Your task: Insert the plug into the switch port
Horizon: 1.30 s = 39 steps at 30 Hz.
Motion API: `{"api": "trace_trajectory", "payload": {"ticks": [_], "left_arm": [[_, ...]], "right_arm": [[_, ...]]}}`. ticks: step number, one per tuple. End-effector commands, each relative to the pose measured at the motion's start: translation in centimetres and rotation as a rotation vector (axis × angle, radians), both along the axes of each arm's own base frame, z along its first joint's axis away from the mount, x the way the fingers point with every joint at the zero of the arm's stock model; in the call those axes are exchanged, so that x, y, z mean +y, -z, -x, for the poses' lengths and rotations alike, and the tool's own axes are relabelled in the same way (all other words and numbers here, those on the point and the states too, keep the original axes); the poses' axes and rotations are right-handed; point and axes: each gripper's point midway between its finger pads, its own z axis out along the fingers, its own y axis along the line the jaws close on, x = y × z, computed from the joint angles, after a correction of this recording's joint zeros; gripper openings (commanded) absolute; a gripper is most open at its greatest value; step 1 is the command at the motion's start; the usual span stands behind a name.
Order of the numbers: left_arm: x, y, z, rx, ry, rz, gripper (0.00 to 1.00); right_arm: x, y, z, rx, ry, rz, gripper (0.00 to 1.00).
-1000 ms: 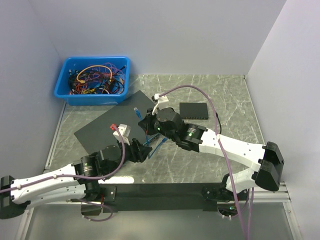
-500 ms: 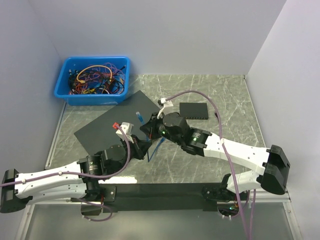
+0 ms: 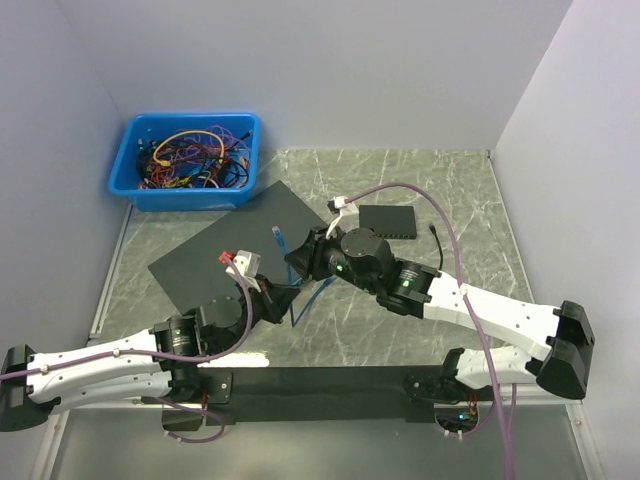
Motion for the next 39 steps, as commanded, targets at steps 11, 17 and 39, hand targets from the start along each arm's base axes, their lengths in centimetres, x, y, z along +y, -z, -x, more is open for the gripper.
{"api": "trace_trajectory", "payload": {"ticks": [11, 17, 39], "left_arm": [[-1.0, -0.8, 0.2, -0.015, 0.035, 0.027, 0.01], [-1.1, -1.0, 0.4, -0.012, 0.039, 0.029, 0.01], [-1.6, -0.9, 0.5, -0.01, 0.04, 0.026, 0.01]], "right_arm": [[-0.3, -3.7, -1.6, -0.108, 0.051, 0.038, 0.46], [0.3, -3.6, -3.0, -0.125, 0.082, 0.088, 0.5], [0.9, -1.6, -4.4, -0.116, 0.118, 0.174, 0.3]]}}
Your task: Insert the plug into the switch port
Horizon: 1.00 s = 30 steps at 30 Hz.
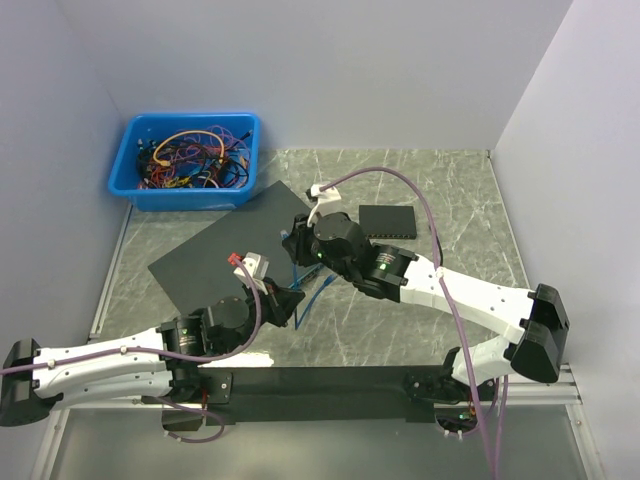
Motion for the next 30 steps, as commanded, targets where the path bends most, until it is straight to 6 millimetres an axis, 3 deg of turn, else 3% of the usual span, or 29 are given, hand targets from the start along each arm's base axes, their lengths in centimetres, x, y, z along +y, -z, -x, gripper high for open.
{"api": "trace_trajectory", "payload": {"ticks": [1, 11, 15, 18, 19, 21, 22, 23, 25, 26, 28, 30], "left_arm": [[-0.5, -2.1, -0.1, -0.024, 0.002, 0.055, 0.01], [-0.6, -2.2, -0.1, -0.029, 0.0, 0.055, 0.0], [-0.8, -2.2, -0.1, -0.028, 0.006, 0.049, 0.01], [-0.9, -2.2, -0.2, -0.026, 0.005, 0.042, 0.18], [-0.9, -2.3, -0.3, -0.025, 0.0, 0.04, 0.35], [-0.8, -2.6, -0.3, -0.024, -0.005, 0.039, 0.51], [-0.7, -3.1, -0.3, -0.026, -0.008, 0.046, 0.6], [-0.4, -3.3, -0.2, -0.023, -0.011, 0.042, 0.63], [0.0, -4.3, -0.3, -0.031, -0.021, 0.063, 0.69], [0.7, -4.2, -0.2, -0.026, -0.028, 0.052, 0.7], [1.7, -5.1, -0.3, -0.035, -0.056, 0.079, 0.72], [2.6, -5.0, -0.5, -0.033, -0.086, 0.078, 0.72]], "right_arm": [[0.3, -2.0, -0.6, -0.035, 0.02, -0.027, 0.28], [0.4, -1.4, -0.5, -0.024, 0.02, -0.022, 0.03], [0.2, -1.4, -0.6, -0.025, 0.025, -0.024, 0.0], [-0.3, -1.7, -0.4, -0.033, 0.032, -0.036, 0.0], [-0.4, -1.6, -0.2, -0.03, 0.023, -0.041, 0.0], [-1.6, -2.4, -0.5, -0.034, 0.027, -0.073, 0.0], [-2.5, -1.6, -0.6, -0.027, 0.032, -0.074, 0.0], [-3.4, -2.8, -0.2, -0.035, 0.021, -0.114, 0.0], [-5.9, -2.4, -0.6, -0.033, 0.059, -0.108, 0.0], [-7.3, -4.0, -0.1, -0.064, 0.071, -0.134, 0.0], [-9.7, -4.2, 0.1, -0.07, 0.102, -0.117, 0.0], [-12.8, -6.1, 0.8, -0.123, 0.148, -0.126, 0.0]]}}
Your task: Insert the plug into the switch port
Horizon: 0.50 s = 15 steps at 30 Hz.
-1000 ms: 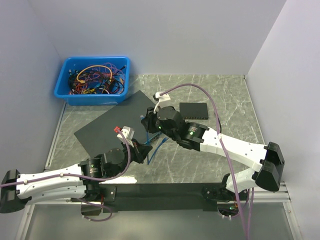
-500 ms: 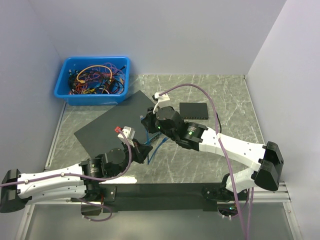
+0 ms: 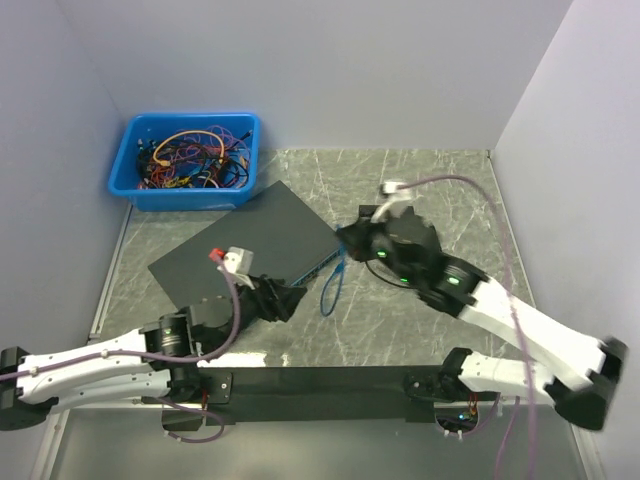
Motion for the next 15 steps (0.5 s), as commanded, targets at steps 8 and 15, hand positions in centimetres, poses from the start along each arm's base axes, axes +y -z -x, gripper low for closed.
{"api": "trace_trajectory", "payload": {"ticks": [8, 15], "left_arm": [[4.4, -2.2, -1.3, -0.016, -0.177, 0.04, 0.75], [5.8, -1.8, -2.9, -0.015, -0.32, -0.022, 0.78]], "right_arm": [[-14.6, -6.5, 2.2, -0.185, 0.339, 0.088, 0.0], [-6.9, 1.8, 0.0, 0.021, 0.129, 0.248, 0.0]]}}
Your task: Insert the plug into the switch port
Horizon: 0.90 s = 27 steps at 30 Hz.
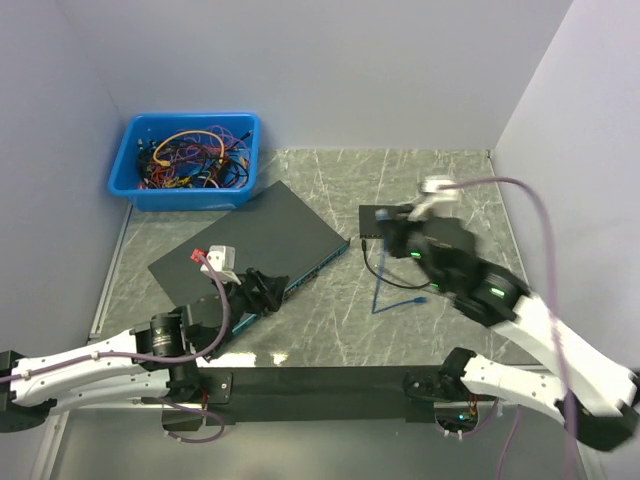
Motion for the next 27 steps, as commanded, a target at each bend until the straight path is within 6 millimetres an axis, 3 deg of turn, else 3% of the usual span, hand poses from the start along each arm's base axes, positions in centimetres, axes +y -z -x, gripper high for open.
{"api": "trace_trajectory", "payload": {"ticks": [1, 6, 8, 9, 10, 13, 16, 18, 19, 21, 23, 24, 26, 27], "left_arm": [[1.5, -1.7, -1.1, -0.022, -0.115, 0.025, 0.81], [2.2, -2.3, -2.1, -0.073, -0.151, 0.04, 0.95], [2.5, -2.4, -3.2, -0.091, -0.161, 0.019, 0.98], [2.5, -2.8, -3.7, -0.104, -0.16, 0.032, 0.99], [2.7, -2.7, -4.8, -0.108, -0.157, 0.018, 0.99], [2.9, -2.6, -6.8, -0.119, -0.155, 0.041, 0.99], [4.9, -2.2, -9.7, -0.13, -0.198, 0.053, 1.0], [4.7, -1.8, -10.8, -0.139, -0.169, 0.056, 0.99], [6.1, -1.7, -12.0, -0.143, -0.21, 0.057, 0.99], [6.1, -1.3, -12.8, -0.13, -0.158, 0.071, 0.99], [7.7, -1.1, -14.7, -0.137, -0.165, 0.098, 0.99], [7.1, -1.0, -14.6, -0.133, -0.093, 0.116, 0.99], [8.9, -0.7, -16.4, -0.129, -0.121, 0.144, 0.99], [8.9, 0.3, -16.9, -0.096, -0.104, 0.146, 0.99]], "right_arm": [[4.8, 9.0, -1.1, 0.188, -0.117, 0.106, 0.0], [8.7, 16.2, -1.4, 0.314, -0.219, 0.098, 0.0], [9.8, 17.3, -2.1, 0.321, -0.239, 0.063, 0.0], [10.5, 18.5, -1.4, 0.357, -0.293, 0.044, 0.0], [10.9, 18.5, -2.2, 0.348, -0.296, -0.007, 0.0], [11.8, 20.0, -2.1, 0.384, -0.363, -0.084, 0.0], [11.9, 21.2, -2.7, 0.416, -0.39, -0.151, 0.0], [11.9, 21.5, -3.4, 0.424, -0.387, -0.181, 0.0], [11.9, 22.4, -3.5, 0.446, -0.38, -0.177, 0.0], [11.9, 22.9, -3.9, 0.459, -0.373, -0.176, 0.0], [12.0, 23.7, -4.0, 0.474, -0.368, -0.175, 0.0], [12.0, 24.0, -3.9, 0.478, -0.365, -0.174, 0.0], [11.8, 24.6, -4.1, 0.487, -0.35, -0.17, 0.0], [11.8, 24.7, -4.2, 0.487, -0.347, -0.166, 0.0]]}}
